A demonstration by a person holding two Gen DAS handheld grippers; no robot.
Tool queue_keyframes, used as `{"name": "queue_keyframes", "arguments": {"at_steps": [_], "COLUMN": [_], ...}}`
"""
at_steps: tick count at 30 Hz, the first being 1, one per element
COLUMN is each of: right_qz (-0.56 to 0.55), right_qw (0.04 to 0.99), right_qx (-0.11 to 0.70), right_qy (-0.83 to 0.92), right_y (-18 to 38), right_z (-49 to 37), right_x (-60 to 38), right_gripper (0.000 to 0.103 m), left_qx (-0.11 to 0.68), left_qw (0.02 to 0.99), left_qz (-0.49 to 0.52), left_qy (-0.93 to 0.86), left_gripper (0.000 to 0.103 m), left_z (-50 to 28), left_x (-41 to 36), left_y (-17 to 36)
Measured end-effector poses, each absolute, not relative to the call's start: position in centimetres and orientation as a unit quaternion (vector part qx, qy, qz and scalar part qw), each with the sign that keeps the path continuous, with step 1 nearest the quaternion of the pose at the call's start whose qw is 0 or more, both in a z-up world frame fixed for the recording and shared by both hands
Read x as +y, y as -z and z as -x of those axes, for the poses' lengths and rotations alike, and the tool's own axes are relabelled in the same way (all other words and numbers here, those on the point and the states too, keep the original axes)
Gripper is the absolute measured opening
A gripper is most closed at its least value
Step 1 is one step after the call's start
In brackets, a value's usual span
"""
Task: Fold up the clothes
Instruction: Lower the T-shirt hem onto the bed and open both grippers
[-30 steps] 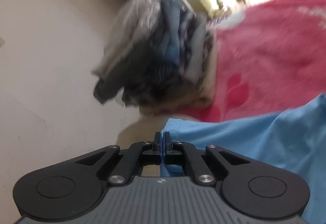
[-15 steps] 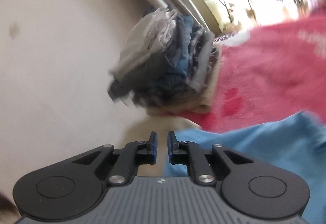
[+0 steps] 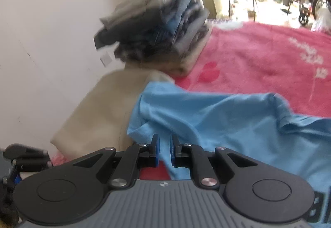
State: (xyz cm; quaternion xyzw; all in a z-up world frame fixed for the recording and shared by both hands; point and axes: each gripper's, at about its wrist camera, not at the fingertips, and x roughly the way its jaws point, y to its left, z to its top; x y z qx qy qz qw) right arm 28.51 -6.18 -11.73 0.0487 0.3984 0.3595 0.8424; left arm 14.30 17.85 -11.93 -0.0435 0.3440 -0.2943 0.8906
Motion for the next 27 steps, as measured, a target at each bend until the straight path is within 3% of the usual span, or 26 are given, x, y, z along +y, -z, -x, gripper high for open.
{"name": "queue_keyframes", "arguments": {"at_steps": [2,5,9,11,13,19,24,27], "right_qz": [-0.082,-0.081,-0.041,-0.016,-0.023,-0.11,-0.104,-0.111], "right_qw": [0.863,0.897,0.9,0.901,0.896,0.877,0.863,0.855], "right_qx": [0.368,0.348,0.382,0.392,0.404,0.388,0.372,0.371], "right_qy": [-0.336,-0.261,-0.206,-0.186,-0.184,-0.261,-0.326,-0.344], "right_y": [9.7,7.9,9.9,11.5,13.2,13.4,11.8,12.0], "right_z": [-28.5,-28.1,-27.0,-26.2,-25.8,-24.3,-25.3,-26.9], "right_x": [-9.9,-15.6,-18.6,-18.8,-18.2,-15.5,-10.4,-7.9], "right_gripper": [0.013,0.013,0.013,0.013,0.013,0.013,0.013,0.013], "left_qx": [0.364,0.327,0.281,0.263,0.252,0.307,0.309,0.328], "left_qw": [0.855,0.812,0.756,0.729,0.725,0.901,0.939,0.934], "left_qz": [0.078,0.136,0.206,0.264,0.298,0.147,-0.009,-0.064], "left_qy": [0.362,0.464,0.553,0.575,0.567,0.27,0.151,0.126], "left_gripper": [0.035,0.038,0.045,0.056,0.058,0.058,0.052,0.04], "left_z": [-14.2,-12.9,-12.6,-12.9,-13.0,-15.5,-19.5,-21.6], "left_x": [18.7,19.1,18.6,19.2,19.6,16.6,12.8,11.4], "left_y": [12.4,12.4,11.9,12.0,12.0,11.3,12.4,13.8]}}
